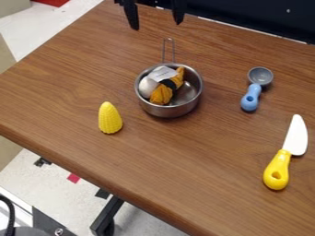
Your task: Put the knife on the top of the table.
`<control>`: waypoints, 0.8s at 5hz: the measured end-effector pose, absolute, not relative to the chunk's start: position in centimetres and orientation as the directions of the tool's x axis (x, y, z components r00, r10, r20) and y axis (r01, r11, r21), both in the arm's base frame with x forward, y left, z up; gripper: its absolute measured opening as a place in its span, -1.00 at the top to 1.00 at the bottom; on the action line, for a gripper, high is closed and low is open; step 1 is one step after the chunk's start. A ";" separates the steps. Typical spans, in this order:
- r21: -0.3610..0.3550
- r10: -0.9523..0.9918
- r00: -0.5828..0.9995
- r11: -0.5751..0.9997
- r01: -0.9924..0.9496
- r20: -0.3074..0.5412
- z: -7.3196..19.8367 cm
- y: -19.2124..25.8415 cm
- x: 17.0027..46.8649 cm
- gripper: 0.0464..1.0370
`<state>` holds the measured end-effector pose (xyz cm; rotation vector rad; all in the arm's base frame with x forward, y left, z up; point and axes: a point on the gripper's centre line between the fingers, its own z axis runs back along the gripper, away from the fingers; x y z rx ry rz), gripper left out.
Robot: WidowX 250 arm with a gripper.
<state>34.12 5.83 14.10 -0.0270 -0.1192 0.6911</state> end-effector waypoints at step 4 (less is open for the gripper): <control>-0.067 0.448 0.893 0.893 -0.444 0.045 12.5 1.3 34.2 -0.93</control>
